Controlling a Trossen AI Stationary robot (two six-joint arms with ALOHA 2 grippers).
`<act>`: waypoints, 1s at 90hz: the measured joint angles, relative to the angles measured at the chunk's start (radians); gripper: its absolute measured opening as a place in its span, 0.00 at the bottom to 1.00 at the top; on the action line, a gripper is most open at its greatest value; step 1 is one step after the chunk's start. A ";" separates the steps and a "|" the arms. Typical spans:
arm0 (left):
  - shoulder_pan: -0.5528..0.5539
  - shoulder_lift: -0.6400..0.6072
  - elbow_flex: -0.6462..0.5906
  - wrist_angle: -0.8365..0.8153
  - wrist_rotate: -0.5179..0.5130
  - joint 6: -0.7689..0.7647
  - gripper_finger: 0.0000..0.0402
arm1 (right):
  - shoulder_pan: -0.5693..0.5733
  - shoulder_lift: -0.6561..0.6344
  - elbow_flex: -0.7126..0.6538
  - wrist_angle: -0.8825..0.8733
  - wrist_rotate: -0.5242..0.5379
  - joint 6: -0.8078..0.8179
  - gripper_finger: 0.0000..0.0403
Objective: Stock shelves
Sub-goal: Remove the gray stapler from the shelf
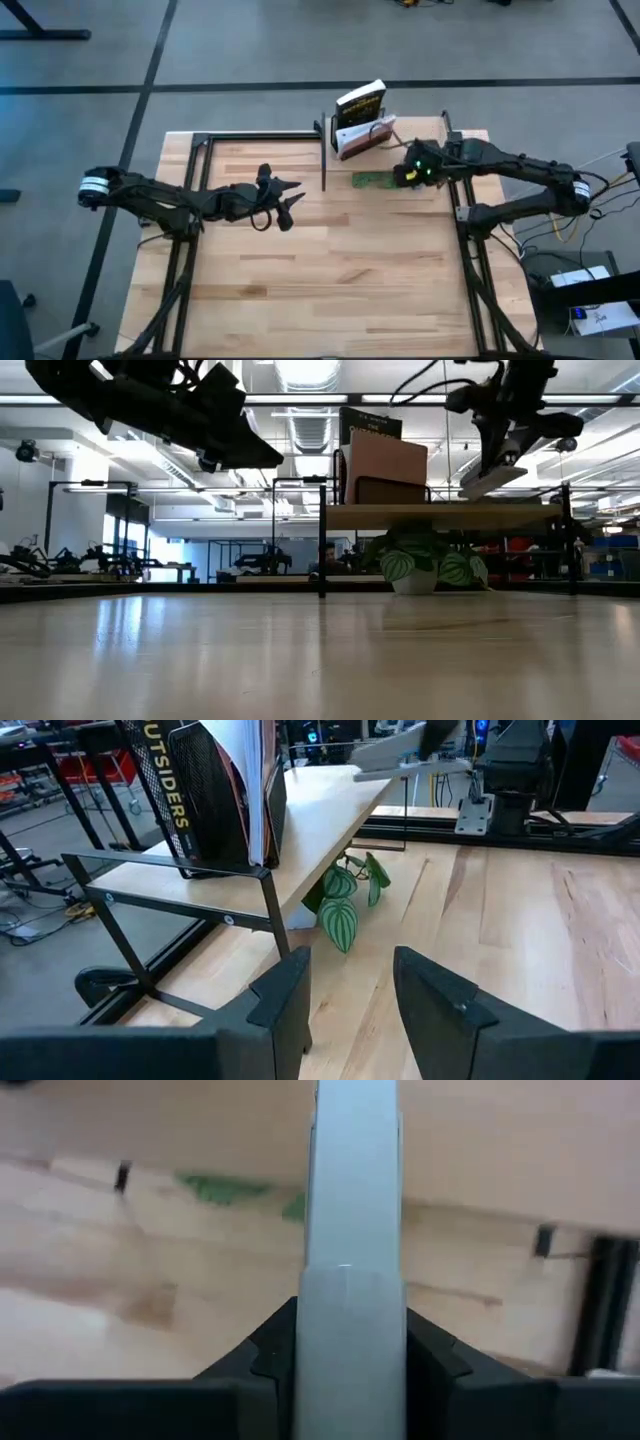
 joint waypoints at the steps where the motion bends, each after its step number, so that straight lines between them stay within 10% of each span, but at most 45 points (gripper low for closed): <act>1: 0.000 0.000 0.000 0.000 0.000 0.000 0.32 | 0.010 0.000 0.000 0.000 0.000 0.005 0.23; 90: 0.000 0.000 0.000 0.016 0.000 0.000 0.32 | 0.639 0.154 -0.183 0.009 0.060 0.640 0.24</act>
